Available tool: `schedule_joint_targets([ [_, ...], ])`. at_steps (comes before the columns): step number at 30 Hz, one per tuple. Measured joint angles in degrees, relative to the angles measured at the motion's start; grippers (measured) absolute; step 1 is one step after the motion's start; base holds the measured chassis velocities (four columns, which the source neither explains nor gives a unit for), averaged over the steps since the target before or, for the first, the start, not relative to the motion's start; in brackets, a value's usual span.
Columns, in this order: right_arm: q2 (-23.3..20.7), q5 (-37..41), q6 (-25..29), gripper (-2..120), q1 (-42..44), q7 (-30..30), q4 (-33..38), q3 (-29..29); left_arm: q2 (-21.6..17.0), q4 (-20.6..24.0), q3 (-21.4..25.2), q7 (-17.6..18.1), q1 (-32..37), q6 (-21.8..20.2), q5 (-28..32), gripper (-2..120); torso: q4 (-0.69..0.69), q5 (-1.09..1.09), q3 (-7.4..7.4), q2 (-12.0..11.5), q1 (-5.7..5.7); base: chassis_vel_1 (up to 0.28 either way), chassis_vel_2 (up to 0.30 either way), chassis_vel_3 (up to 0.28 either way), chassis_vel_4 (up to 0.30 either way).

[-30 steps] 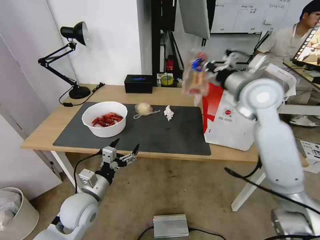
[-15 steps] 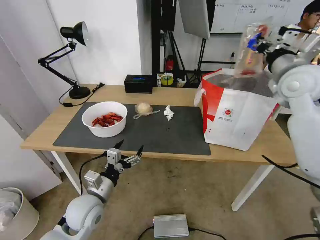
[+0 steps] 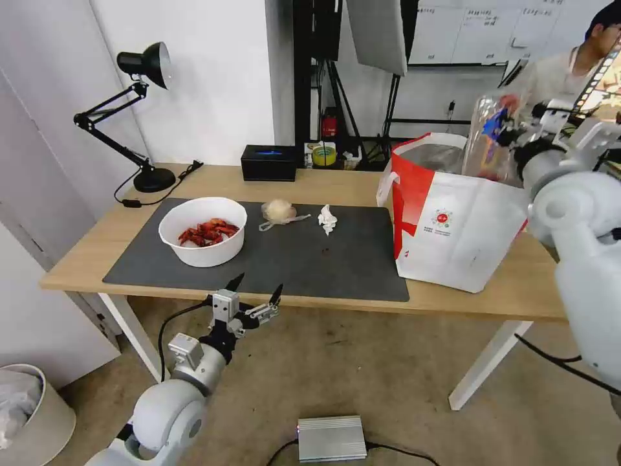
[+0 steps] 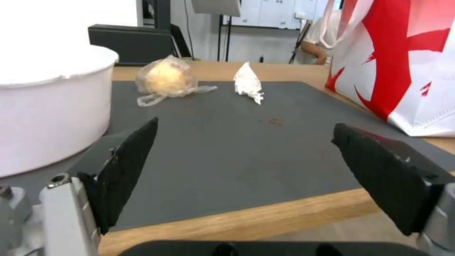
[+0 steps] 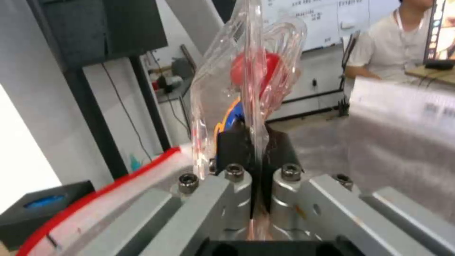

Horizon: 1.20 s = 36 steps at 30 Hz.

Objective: Pick up the trash from the table and place it into the takeout bag.

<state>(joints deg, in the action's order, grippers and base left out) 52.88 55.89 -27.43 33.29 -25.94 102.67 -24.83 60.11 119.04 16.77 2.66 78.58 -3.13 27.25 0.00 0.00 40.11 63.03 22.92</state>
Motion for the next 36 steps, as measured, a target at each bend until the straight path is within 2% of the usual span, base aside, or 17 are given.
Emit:
schedule_joint_targets([
  [11,2.2,1.3,-0.9,3,2.1,-2.5,2.6,-0.9,-1.9,0.8,1.6,0.1,0.7,0.0,0.6,100,0.01,-0.01,0.0,0.0,0.0,0.0,0.0,0.0,0.0],
  [12,2.6,1.7,-1.5,9,2.8,-3.1,3.3,-1.4,-2.0,0.8,1.6,0.1,0.8,0.0,0.6,100,0.01,-0.01,0.0,0.0,0.0,0.0,0.0,0.0,0.0],
  [14,2.8,2.3,-1.9,12,3.4,-3.7,4.0,-1.7,-2.0,0.7,1.5,0.1,0.8,0.0,0.6,100,0.01,-0.01,0.0,0.0,0.0,0.0,0.0,0.0,0.0],
  [16,2.8,3.0,-2.6,23,5.2,-4.4,5.7,-2.6,-2.0,0.5,0.9,0.1,0.4,-0.1,0.5,100,0.01,-0.01,0.0,0.0,0.0,0.0,0.0,0.0,0.0],
  [17,2.8,3.0,-2.6,23,5.2,-4.4,5.7,-2.6,-2.0,0.5,0.9,0.1,0.4,-0.1,0.5,100,0.01,-0.01,0.0,0.0,0.0,0.0,0.0,0.0,0.0],
  [20,1.8,3.3,-2.8,37,7.1,-4.5,6.9,-3.8,-2.0,0.4,0.3,0.1,-0.3,-0.2,0.5,100,-0.01,-0.01,0.0,0.0,0.0,0.0,0.0,0.0,0.0],
  [21,1.8,3.3,-2.8,37,7.1,-4.5,6.9,-3.8,-2.0,0.4,0.3,0.1,-0.3,-0.2,0.5,100,-0.01,-0.01,0.0,0.0,0.0,0.0,0.0,0.0,0.0],
  [24,0.7,4.0,-2.9,51,8.1,-4.4,7.5,-4.7,-2.0,0.4,0.0,0.1,-0.4,-0.3,0.5,100,0.0,0.0,0.0,0.0,0.0,0.0,0.0,0.0,0.0],
  [25,0.7,4.0,-2.9,51,8.1,-4.4,7.5,-4.7,-2.0,0.4,0.0,0.1,-0.4,-0.3,0.5,100,0.0,0.0,0.0,0.0,0.0,0.0,0.0,0.0,0.0],
  [27,0.0,4.8,-3.0,62,8.5,-4.2,8.1,-5.0,-2.0,0.4,0.0,0.1,-0.3,-0.3,0.4,100,0.0,0.0,0.0,0.0,0.0,0.0,0.0,0.0,0.0],
  [29,-0.2,5.0,-3.0,65,8.6,-4.1,8.4,-5.1,-2.0,0.4,0.0,0.1,-0.3,-0.3,0.4,100,0.0,0.0,0.0,0.0,0.0,0.0,0.0,0.0,0.0],
  [31,-0.4,5.9,-2.9,77,8.9,-3.6,9.4,-5.2,-2.0,0.5,0.0,0.1,-0.2,-0.4,0.4,100,0.0,0.0,0.0,0.0,0.0,0.0,0.0,0.0,0.0],
  [33,-0.5,6.1,-2.9,79,8.9,-3.5,9.7,-5.2,-2.0,0.6,0.0,0.1,-0.2,-0.4,0.4,100,0.0,0.0,0.0,0.0,0.0,0.0,0.0,0.0,0.0],
  [36,-0.8,8.9,-0.9,93,9.0,-1.0,11.8,-5.2,-2.0,0.9,0.3,0.3,0.1,-0.4,0.3,100,0.0,0.0,0.0,0.0,0.0,0.0,0.0,0.0,0.0],
])
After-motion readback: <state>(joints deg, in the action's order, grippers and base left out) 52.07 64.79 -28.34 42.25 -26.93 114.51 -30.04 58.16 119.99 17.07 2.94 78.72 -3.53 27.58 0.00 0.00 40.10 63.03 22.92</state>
